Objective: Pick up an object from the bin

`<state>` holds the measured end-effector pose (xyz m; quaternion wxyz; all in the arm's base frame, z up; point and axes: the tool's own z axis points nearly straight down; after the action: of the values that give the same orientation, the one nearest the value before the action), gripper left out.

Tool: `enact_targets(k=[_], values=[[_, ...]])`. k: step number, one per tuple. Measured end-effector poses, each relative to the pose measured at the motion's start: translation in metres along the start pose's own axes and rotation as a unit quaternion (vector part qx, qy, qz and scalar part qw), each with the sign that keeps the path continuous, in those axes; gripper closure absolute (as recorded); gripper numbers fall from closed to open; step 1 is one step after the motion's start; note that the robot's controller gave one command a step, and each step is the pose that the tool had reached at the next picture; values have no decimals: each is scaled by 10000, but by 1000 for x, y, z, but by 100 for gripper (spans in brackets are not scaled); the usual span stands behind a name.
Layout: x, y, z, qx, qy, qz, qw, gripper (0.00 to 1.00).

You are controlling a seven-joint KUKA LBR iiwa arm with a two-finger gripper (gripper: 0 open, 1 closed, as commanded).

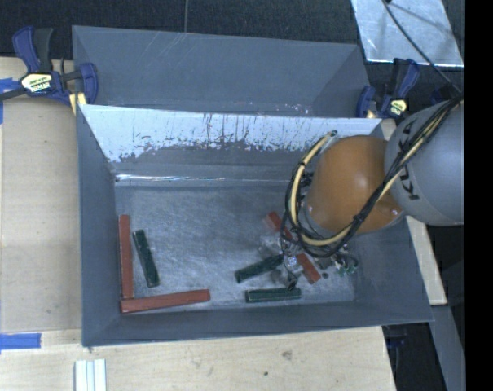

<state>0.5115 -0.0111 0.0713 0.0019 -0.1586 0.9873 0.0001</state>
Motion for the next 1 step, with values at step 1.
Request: enact_targets(k=[1], values=[[-42,-2,-120,16,-43,88,10000,100]])
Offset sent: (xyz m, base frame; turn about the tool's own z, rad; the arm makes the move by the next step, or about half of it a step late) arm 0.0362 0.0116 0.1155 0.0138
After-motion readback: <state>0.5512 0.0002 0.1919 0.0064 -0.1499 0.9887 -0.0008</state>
